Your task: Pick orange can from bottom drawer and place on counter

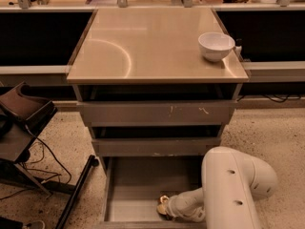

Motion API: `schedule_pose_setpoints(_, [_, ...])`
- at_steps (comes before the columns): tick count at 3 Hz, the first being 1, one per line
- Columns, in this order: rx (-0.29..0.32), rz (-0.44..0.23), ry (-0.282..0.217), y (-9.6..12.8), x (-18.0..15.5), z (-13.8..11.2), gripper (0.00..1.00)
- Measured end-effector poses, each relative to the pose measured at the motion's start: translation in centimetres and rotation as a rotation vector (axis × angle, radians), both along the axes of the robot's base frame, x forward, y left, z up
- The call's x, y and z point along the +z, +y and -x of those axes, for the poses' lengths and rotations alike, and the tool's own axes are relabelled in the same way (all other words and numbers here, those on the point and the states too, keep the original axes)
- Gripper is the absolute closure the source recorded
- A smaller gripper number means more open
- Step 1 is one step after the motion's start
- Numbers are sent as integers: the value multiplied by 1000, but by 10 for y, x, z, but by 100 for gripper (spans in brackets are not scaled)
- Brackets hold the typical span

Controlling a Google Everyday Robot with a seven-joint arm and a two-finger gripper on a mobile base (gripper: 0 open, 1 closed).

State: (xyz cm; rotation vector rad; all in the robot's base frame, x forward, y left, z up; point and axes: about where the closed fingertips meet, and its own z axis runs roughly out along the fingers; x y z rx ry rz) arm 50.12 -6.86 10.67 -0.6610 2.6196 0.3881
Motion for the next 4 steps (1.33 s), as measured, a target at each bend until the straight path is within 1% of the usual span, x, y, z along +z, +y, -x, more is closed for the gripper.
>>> schedule_pose_setpoints(1, [0, 0, 0, 0, 2, 0, 89])
schedule_pose_setpoints(2, [5, -55, -22, -15, 22, -3, 100])
schedule_pose_setpoints(3, [129, -149, -201, -16, 111, -56, 100])
schedule_pose_setpoints(4, [146, -247, -354, -36, 208, -99, 100])
